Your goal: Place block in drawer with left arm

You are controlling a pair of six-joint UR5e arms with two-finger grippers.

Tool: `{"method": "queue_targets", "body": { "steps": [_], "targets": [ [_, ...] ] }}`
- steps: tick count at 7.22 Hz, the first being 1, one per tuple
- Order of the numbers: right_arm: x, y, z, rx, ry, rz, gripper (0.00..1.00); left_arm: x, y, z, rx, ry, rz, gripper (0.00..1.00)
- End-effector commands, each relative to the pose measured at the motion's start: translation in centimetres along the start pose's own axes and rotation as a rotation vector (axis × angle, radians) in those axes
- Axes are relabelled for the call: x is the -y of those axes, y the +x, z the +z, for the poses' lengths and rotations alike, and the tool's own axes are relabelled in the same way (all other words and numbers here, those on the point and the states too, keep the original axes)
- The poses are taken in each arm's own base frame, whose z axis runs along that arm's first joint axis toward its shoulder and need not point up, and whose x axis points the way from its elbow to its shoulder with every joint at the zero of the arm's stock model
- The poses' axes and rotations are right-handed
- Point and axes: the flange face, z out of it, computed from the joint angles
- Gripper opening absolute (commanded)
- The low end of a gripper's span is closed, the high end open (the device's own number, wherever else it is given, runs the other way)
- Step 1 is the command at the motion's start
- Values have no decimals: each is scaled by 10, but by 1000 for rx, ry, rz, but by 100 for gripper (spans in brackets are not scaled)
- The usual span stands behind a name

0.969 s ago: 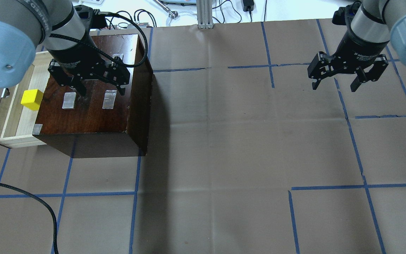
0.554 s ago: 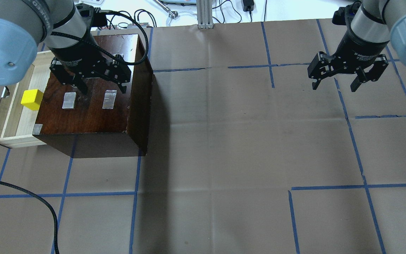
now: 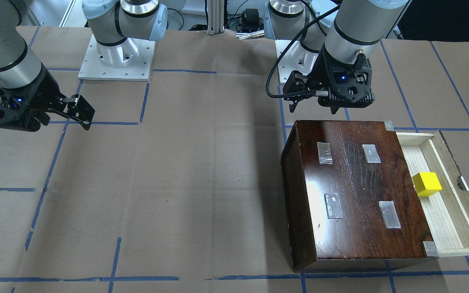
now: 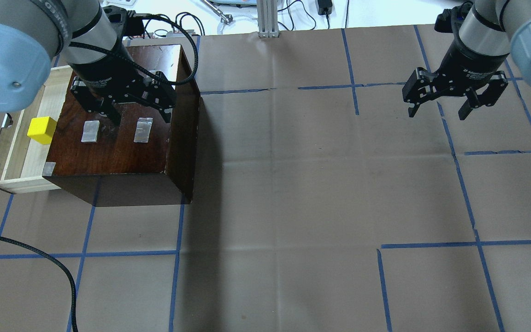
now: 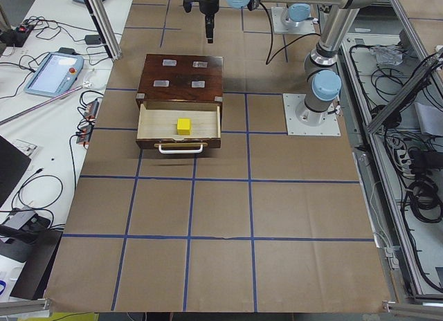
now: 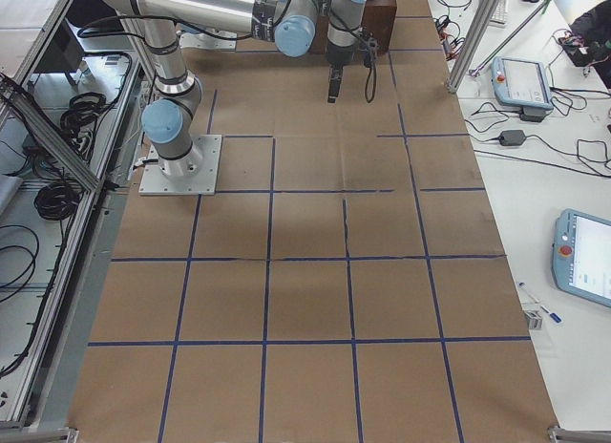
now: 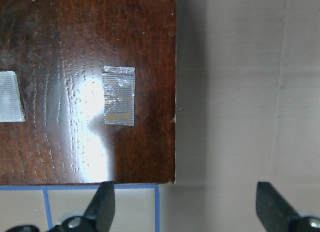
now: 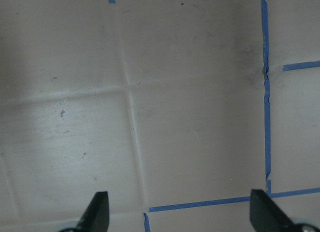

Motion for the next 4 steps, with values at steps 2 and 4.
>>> {"method": "queue_targets", "body": {
  "steps": [2,4],
  "targets": [
    [0,0,0,0,-1,0,100,1,0,-1,6,2,4,99],
    [0,0,0,0,-1,2,100,2,0,2,6,-1,4,99]
  ]
}}
